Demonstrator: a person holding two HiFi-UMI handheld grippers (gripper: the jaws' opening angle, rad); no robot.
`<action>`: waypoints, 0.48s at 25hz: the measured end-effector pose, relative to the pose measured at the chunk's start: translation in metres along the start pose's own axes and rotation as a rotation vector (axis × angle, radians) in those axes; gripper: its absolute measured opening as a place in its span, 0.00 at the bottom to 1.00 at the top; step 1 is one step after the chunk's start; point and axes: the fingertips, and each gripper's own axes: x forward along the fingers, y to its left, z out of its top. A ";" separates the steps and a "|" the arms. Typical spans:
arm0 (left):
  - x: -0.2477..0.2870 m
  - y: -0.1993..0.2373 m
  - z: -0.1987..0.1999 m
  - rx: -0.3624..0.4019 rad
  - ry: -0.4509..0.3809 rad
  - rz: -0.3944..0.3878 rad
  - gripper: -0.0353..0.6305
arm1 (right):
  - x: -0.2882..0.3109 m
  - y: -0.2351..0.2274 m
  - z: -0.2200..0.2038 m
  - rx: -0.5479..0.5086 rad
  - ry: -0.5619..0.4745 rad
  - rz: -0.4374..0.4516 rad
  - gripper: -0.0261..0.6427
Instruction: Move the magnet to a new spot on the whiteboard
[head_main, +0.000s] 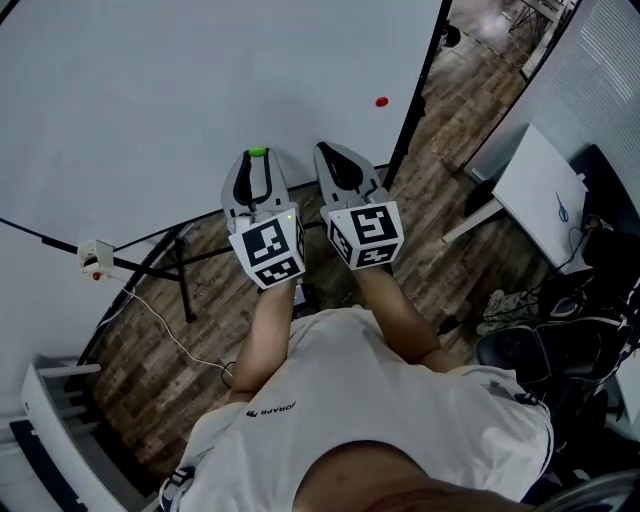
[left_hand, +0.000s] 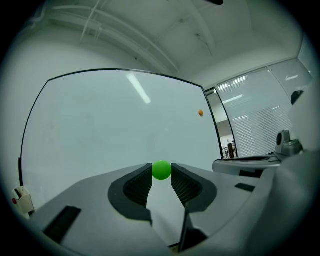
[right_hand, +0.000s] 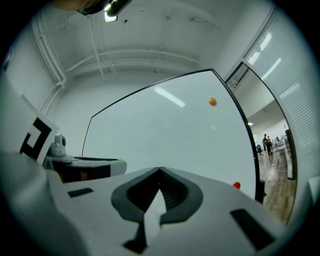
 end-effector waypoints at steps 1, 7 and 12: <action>0.000 0.000 0.001 0.000 -0.002 -0.001 0.23 | 0.000 0.000 0.000 0.000 0.000 0.000 0.06; -0.008 -0.009 -0.001 0.008 -0.011 -0.008 0.23 | -0.007 -0.001 0.000 -0.003 -0.002 -0.002 0.06; -0.007 -0.010 -0.001 0.017 -0.017 -0.012 0.23 | -0.003 -0.002 0.002 -0.003 -0.002 -0.002 0.06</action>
